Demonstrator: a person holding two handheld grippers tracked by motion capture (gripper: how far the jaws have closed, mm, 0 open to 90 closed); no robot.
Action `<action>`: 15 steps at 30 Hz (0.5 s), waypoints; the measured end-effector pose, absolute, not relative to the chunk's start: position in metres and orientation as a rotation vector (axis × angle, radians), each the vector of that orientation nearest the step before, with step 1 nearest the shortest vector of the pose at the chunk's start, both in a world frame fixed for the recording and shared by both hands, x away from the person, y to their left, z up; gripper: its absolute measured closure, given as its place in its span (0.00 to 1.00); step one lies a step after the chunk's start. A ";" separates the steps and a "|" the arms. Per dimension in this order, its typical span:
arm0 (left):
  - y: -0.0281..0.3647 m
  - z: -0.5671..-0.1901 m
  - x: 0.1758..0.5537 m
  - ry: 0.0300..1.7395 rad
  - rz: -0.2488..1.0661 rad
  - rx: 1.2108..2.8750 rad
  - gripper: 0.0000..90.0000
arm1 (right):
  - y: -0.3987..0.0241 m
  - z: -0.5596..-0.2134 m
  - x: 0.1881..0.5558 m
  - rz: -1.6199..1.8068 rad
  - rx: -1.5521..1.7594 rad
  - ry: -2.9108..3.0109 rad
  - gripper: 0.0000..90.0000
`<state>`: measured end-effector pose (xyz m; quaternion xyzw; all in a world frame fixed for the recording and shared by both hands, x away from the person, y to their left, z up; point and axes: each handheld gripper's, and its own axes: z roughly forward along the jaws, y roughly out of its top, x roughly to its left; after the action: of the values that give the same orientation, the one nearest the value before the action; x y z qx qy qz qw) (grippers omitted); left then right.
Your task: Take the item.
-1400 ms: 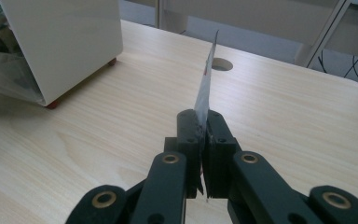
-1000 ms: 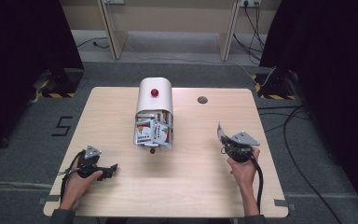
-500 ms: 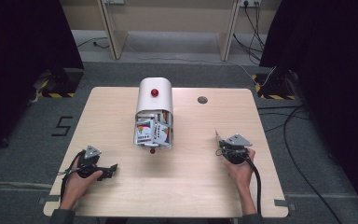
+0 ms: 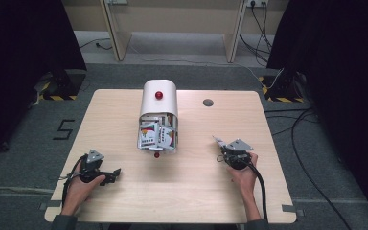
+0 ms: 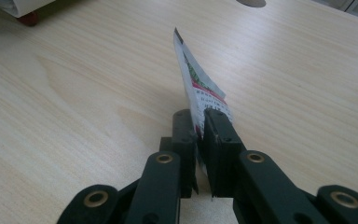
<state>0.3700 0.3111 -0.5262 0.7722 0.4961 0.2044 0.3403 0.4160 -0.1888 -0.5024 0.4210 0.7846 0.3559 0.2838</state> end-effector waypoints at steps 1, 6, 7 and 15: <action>0.311 -0.526 0.370 1.291 0.532 2.010 0.00 | -0.189 -0.503 0.416 0.949 1.128 2.110 0.91; 0.311 -0.526 0.370 1.291 0.532 2.013 0.00 | -0.190 -0.504 0.418 1.038 1.206 2.147 0.72; 0.311 -0.526 0.370 1.291 0.532 2.013 0.00 | -0.190 -0.504 0.418 1.051 1.219 2.177 0.67; 0.311 -0.526 0.370 1.290 0.532 2.014 0.00 | -0.190 -0.493 0.413 1.152 1.287 2.134 0.46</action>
<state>0.3696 0.3113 -0.5261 0.7732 0.4954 0.2043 0.3390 0.4128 -0.1902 -0.4933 0.4598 0.7620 0.4114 0.1968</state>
